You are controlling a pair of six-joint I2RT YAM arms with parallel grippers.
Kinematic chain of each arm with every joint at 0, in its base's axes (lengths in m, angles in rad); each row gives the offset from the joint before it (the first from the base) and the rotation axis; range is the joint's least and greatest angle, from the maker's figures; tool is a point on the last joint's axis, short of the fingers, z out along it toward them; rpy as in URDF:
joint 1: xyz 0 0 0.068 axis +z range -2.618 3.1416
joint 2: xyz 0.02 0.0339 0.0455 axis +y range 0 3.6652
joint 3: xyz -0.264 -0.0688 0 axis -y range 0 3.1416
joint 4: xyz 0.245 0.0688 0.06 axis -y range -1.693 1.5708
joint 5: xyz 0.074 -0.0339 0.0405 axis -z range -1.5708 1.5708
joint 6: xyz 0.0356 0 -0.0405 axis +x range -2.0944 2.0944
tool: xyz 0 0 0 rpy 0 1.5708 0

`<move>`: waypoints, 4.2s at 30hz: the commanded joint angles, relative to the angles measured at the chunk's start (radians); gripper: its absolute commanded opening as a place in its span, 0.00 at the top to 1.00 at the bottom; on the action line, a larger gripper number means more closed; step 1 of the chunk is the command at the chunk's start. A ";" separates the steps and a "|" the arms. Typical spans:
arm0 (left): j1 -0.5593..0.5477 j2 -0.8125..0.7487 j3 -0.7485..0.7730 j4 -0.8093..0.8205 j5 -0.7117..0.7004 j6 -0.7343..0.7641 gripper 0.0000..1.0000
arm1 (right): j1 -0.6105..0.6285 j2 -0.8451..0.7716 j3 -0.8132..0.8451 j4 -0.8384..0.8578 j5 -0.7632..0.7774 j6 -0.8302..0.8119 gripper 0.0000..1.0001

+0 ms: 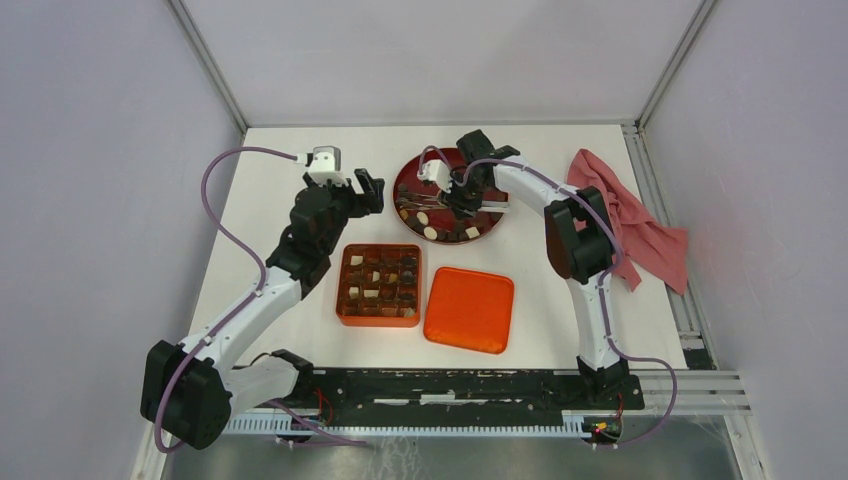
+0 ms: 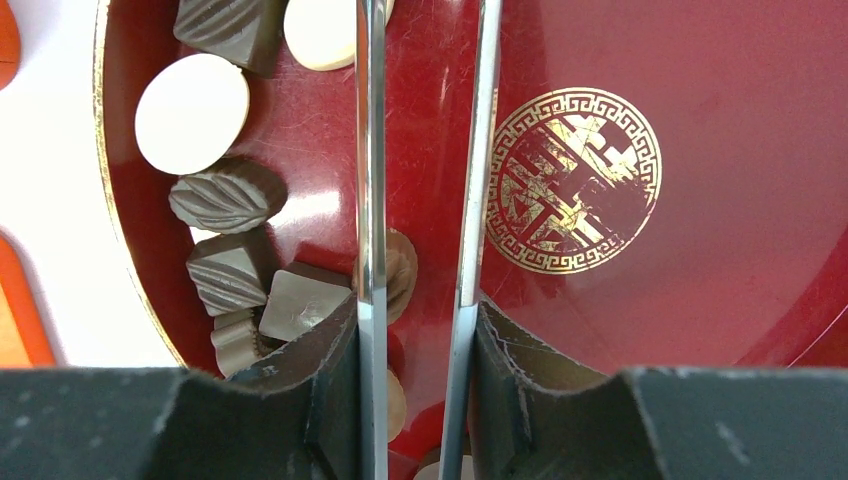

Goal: Pack the chocolate
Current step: Move the fake chocolate to the plate, then pick up the fake chocolate from the plate, then place the fake chocolate in the packing box.

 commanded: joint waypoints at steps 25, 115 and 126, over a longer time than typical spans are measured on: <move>-0.012 -0.027 0.001 0.047 -0.050 0.045 0.12 | -0.102 -0.132 -0.133 0.035 0.017 -0.025 0.81; -0.014 -0.257 -0.114 -0.221 -0.096 -0.133 0.13 | 0.328 -0.691 -0.775 0.141 -0.118 -0.101 0.87; -0.012 -0.254 -0.115 -0.220 -0.096 -0.133 0.13 | 0.334 -0.677 -0.776 0.142 -0.110 -0.098 0.66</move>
